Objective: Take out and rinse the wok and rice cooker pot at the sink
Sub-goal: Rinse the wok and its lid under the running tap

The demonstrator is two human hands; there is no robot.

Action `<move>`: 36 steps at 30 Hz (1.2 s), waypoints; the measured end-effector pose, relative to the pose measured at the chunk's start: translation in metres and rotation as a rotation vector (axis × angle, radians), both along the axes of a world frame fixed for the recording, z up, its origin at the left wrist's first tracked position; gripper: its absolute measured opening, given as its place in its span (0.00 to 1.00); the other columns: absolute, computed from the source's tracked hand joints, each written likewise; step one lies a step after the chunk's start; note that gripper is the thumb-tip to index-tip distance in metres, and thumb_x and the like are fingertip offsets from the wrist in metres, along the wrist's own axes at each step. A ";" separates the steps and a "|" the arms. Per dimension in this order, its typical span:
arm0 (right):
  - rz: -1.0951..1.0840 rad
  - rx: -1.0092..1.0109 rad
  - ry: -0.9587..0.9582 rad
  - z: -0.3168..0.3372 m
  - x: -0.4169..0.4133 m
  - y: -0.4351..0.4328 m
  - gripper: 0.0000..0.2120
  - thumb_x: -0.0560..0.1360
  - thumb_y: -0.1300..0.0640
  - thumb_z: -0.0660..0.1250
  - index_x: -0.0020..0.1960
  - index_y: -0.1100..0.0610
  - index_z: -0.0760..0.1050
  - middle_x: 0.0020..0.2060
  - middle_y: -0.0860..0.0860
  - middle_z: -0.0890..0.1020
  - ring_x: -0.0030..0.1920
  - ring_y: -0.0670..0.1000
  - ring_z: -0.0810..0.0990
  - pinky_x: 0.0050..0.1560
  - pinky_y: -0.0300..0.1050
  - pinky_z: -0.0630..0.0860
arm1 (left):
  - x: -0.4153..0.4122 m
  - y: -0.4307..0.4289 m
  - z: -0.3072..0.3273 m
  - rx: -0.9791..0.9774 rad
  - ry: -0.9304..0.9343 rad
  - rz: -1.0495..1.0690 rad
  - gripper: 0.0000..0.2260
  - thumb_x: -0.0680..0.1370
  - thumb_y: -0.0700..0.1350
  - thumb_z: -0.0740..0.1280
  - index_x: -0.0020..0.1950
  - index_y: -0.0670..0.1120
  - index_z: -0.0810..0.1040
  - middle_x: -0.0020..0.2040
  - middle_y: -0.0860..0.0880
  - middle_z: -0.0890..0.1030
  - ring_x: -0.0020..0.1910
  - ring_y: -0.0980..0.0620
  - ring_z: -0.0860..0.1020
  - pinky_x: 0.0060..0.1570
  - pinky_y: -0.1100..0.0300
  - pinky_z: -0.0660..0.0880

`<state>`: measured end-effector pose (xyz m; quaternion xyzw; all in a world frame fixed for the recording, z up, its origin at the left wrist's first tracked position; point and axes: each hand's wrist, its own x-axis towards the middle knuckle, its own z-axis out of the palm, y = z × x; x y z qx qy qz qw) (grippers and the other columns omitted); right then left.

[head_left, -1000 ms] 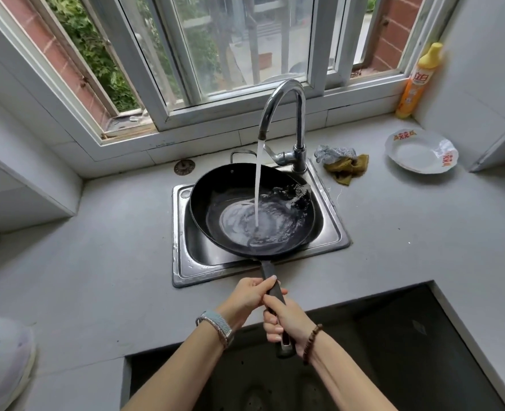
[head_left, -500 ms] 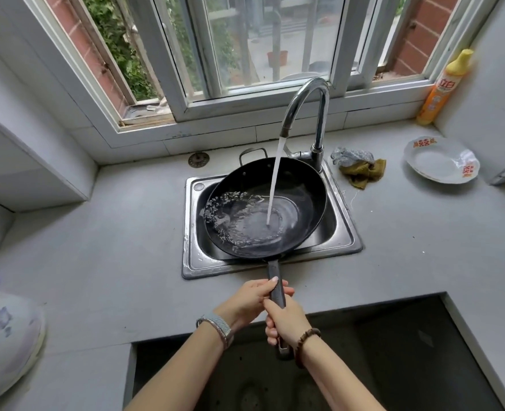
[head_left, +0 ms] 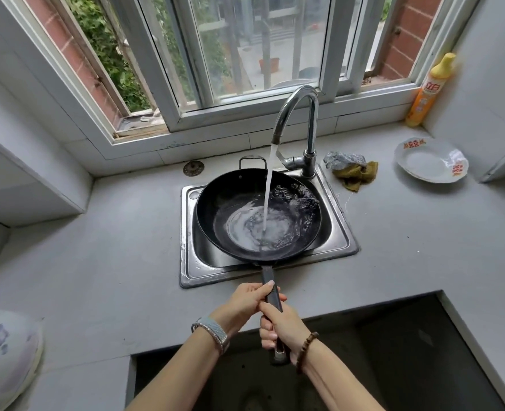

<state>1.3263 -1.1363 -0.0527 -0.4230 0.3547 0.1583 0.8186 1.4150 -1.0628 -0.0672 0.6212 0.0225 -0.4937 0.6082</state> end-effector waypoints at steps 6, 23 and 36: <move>0.027 -0.271 0.060 -0.009 0.004 0.008 0.04 0.79 0.59 0.60 0.49 0.59 0.67 0.24 0.52 0.69 0.20 0.48 0.67 0.21 0.39 0.68 | -0.003 0.005 0.000 -0.063 0.091 0.009 0.14 0.83 0.44 0.58 0.58 0.35 0.76 0.51 0.41 0.84 0.45 0.51 0.83 0.41 0.63 0.77; -0.031 0.003 -0.010 -0.001 0.003 0.008 0.05 0.81 0.58 0.59 0.48 0.59 0.67 0.24 0.51 0.66 0.20 0.46 0.63 0.21 0.37 0.62 | -0.001 0.004 -0.004 0.023 -0.028 0.000 0.12 0.81 0.42 0.63 0.55 0.33 0.77 0.50 0.36 0.82 0.37 0.54 0.83 0.40 0.66 0.78; -0.009 -0.251 0.066 -0.005 0.008 0.018 0.05 0.79 0.59 0.61 0.49 0.60 0.67 0.24 0.52 0.69 0.19 0.48 0.67 0.21 0.38 0.68 | -0.002 0.013 0.004 -0.071 0.085 -0.011 0.15 0.83 0.45 0.57 0.58 0.36 0.76 0.52 0.42 0.84 0.49 0.50 0.82 0.53 0.59 0.78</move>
